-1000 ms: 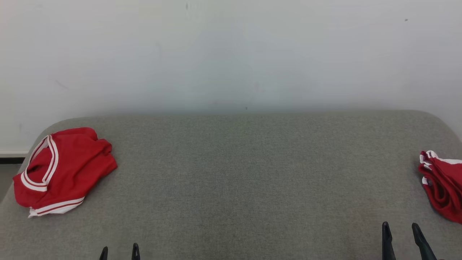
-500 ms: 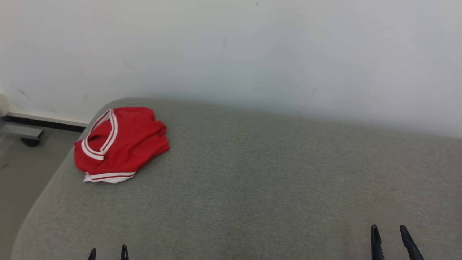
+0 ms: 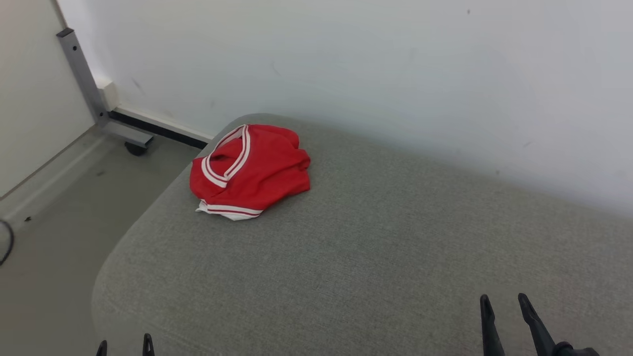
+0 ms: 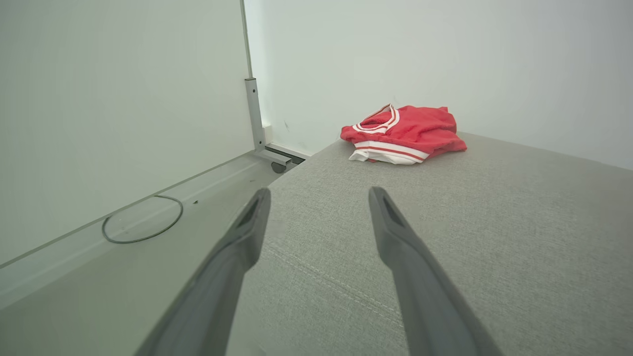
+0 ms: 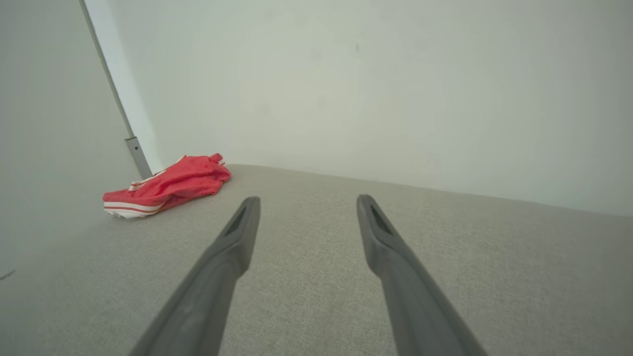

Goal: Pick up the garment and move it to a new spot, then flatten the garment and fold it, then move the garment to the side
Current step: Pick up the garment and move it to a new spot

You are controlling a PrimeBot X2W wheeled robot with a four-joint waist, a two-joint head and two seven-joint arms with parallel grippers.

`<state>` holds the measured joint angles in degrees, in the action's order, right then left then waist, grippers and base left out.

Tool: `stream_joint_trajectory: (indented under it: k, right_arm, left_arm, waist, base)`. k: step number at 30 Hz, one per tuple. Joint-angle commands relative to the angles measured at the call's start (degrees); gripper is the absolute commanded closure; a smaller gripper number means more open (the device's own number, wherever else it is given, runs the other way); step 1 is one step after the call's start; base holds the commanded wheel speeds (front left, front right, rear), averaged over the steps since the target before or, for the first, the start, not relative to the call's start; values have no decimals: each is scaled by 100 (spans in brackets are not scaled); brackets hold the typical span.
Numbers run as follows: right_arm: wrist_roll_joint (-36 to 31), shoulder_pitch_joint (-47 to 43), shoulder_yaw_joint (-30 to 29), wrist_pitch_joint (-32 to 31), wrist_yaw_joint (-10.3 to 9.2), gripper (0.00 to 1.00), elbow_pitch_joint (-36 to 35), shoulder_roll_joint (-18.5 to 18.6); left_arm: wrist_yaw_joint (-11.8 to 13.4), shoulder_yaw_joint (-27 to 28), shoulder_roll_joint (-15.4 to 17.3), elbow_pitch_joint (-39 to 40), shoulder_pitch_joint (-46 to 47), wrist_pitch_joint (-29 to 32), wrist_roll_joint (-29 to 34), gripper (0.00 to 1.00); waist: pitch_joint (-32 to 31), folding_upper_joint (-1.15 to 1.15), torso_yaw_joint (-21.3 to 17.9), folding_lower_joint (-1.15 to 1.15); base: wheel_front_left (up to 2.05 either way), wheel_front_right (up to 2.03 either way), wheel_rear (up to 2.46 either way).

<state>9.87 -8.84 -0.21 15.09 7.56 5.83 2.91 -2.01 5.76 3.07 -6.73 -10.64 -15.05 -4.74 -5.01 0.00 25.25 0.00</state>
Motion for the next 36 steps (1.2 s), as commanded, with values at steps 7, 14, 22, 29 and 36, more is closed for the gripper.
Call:
stream_joint_trajectory:
  k: [7,14,22,29,36]
  right_arm:
    - [-62,226,167,9,-15,0,109,-2]
    - [-49,223,189,9,-16,0,119,-2]
    - [-89,53,75,9,-16,0,8,-2]
    - [-247,-48,61,9,-16,0,-267,153]
    - [-250,340,211,-26,-16,0,-654,764]
  left_arm:
    - [94,56,-17,174,-140,-18,-61,0]
    - [177,6,-22,211,-142,-18,-172,0]
    - [178,-249,-24,-29,397,-18,-192,0]
    - [26,-419,-21,-1215,1765,2,-473,0]
    - [35,-227,25,-2452,3658,519,-964,0]
  waist:
    - [214,0,278,0]
    - [217,0,279,0]
    - [258,0,297,0]
    - [666,0,197,0]
    - [1757,0,-323,0]
  base:
    - [0,0,0]
    - [0,0,0]
    - [0,0,0]
    - [0,0,0]
    - [0,0,0]
